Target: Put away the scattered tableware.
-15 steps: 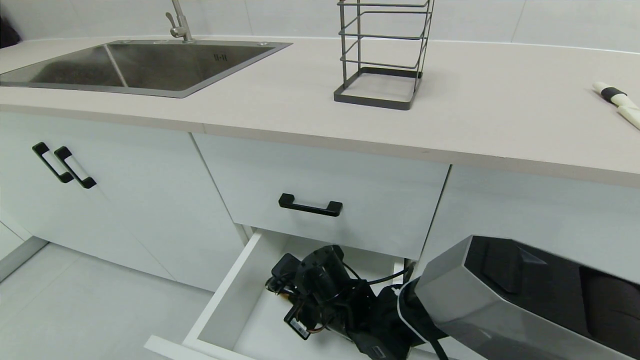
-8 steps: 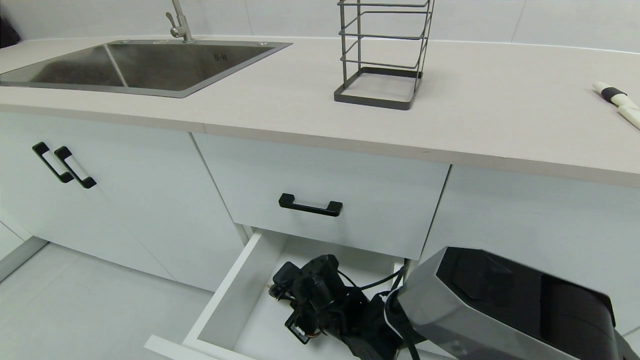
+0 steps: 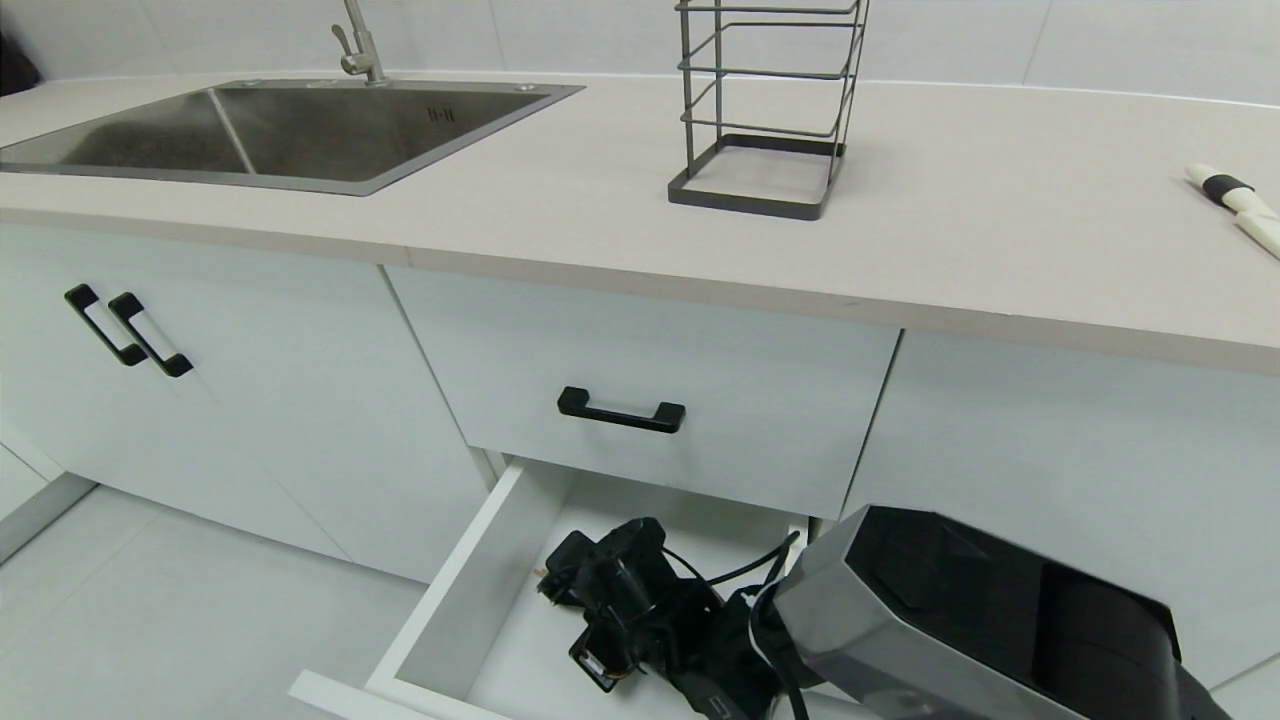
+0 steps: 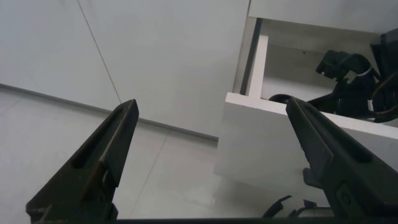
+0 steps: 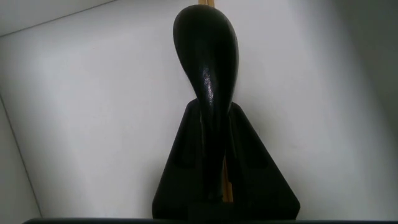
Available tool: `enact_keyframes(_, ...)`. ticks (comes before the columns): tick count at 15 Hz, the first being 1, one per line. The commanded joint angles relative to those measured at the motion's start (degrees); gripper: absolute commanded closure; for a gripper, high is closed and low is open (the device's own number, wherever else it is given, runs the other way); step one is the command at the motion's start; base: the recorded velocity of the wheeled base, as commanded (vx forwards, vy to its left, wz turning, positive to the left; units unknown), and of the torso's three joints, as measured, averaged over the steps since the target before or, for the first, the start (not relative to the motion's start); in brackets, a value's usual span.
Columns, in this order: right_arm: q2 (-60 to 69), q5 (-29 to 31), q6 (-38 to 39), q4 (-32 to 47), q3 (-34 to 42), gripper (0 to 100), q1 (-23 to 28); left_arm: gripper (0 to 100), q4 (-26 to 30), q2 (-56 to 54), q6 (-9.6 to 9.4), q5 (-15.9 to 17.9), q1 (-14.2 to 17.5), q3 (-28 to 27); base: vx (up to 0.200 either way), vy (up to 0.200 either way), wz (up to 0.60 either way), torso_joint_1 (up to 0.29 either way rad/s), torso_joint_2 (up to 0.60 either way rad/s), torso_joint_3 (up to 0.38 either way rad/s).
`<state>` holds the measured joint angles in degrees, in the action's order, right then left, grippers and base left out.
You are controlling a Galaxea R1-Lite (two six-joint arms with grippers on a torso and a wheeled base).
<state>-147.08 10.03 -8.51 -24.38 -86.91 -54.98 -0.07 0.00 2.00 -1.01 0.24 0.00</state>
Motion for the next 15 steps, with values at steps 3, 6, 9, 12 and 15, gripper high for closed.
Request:
enact_keyframes(3, -1.28, -0.01, 0.07, 0.04, -0.54, 100, -0.04, 0, -0.1, 0.0, 0.02, -0.04, 0.02, 0.0, 0.0, 0.0, 0.0, 0.0, 0.0, 0.0)
enact_keyframes(6, -1.72, -0.1, -0.02, 0.04, -1.51, 100, -0.04, 0, -0.01, 0.0, 0.02, -0.04, 0.02, 0.0, 0.0, 0.0, 0.0, 0.0, 0.0, 0.0)
enact_keyframes(9, -2.51, -0.1, -0.02, 1.0, -1.42, 100, -0.04, 0, -0.01, 0.0, 0.02, -0.04, 0.02, 0.0, 0.0, 0.0, 0.0, 0.0, 0.0, 0.0)
enact_keyframes(12, -3.04, -0.1, -0.02, 1.53, -1.77, 100, -0.04, 0, -0.01, 0.0, 0.02, -0.04, 0.02, 0.0, 0.0, 0.0, 0.0, 0.0, 0.0, 0.0)
enact_keyframes(15, -3.39, -0.28, -0.02, 1.53, -2.39, 100, 0.05, 0, -0.01, 0.0, 0.02, -0.04, 0.02, 0.0, 0.0, 0.0, 0.0, 0.0, 0.0, 0.0)
